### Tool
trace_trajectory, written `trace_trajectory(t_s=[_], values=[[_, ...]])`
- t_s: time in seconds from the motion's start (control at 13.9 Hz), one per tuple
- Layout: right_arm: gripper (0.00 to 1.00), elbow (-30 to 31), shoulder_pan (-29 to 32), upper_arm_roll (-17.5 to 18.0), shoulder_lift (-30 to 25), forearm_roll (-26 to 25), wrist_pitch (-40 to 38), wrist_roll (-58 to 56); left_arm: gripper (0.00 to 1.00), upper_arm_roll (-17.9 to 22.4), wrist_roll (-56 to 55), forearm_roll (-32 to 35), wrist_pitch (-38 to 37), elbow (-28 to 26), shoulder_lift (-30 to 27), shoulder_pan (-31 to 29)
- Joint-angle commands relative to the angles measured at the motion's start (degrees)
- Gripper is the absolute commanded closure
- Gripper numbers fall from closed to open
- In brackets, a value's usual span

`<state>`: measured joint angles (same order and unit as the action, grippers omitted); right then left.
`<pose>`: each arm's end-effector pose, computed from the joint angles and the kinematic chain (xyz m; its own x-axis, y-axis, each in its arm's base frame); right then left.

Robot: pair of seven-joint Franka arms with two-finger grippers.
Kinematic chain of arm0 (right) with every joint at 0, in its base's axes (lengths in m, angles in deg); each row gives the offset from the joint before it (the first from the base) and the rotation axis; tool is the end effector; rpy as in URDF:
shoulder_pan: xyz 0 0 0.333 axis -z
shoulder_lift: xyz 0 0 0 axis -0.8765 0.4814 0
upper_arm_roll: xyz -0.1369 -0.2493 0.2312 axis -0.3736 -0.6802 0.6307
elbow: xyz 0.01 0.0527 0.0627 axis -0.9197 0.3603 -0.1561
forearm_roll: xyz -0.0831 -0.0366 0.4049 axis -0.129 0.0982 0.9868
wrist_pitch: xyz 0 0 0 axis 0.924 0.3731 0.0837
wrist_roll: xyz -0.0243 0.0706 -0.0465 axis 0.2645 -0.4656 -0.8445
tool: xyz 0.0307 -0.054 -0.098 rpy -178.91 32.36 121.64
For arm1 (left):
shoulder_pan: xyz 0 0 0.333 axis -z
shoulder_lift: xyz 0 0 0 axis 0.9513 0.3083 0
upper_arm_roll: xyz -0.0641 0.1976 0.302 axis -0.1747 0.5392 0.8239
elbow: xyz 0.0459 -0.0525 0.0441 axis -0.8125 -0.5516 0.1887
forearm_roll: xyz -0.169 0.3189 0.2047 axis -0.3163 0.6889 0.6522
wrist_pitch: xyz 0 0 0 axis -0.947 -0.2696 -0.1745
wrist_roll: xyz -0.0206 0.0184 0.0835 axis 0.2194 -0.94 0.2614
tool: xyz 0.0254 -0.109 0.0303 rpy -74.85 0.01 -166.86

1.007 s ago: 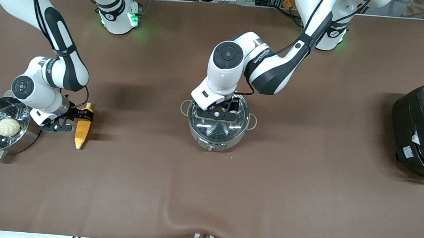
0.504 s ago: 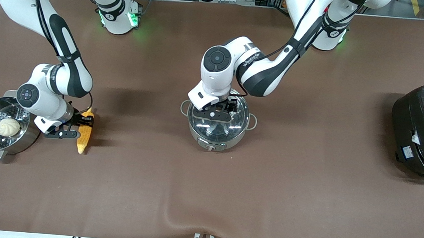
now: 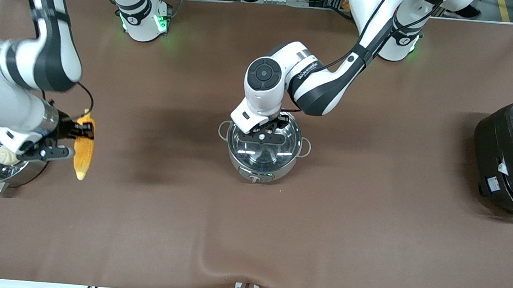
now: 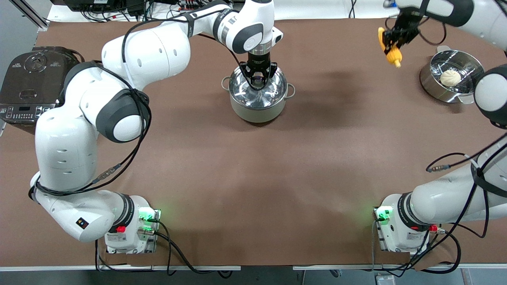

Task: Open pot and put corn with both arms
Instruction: 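Grasp the lid knob with the left gripper while the right gripper grasps the corn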

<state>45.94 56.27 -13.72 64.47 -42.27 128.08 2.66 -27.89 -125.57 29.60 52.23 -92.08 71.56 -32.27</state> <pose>0.6430 0.0353 0.4640 0.9725 0.1842 -0.1424 0.1822 -0.9829 -0.0273 0.5342 -0.5551 0.3690 0.9953 -0.0243 -0.0933 -0.0256 -0.9996 -0.0124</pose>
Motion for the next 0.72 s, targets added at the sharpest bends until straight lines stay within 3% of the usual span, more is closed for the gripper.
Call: trace_trajectory(t_s=[0.0, 0.36, 0.65], values=[[1.0, -5.27, -1.45, -0.17, 1.2, 0.34, -5.23, 1.11, 1.0, 0.36, -1.31, -1.0, -2.67, -0.15, -1.78, 0.21], [1.0, -6.6, -2.34, -0.08, 0.76, 3.24, -7.44, 2.17, 1.0, 0.63, -1.75, -0.82, -5.83, -0.06, -6.61, -1.62], [1.0, -9.4, -3.56, 0.36, 0.67, 3.51, -10.59, 4.87, 1.0, 0.54, -2.81, -1.09, -6.1, 0.03, -10.57, -11.01]])
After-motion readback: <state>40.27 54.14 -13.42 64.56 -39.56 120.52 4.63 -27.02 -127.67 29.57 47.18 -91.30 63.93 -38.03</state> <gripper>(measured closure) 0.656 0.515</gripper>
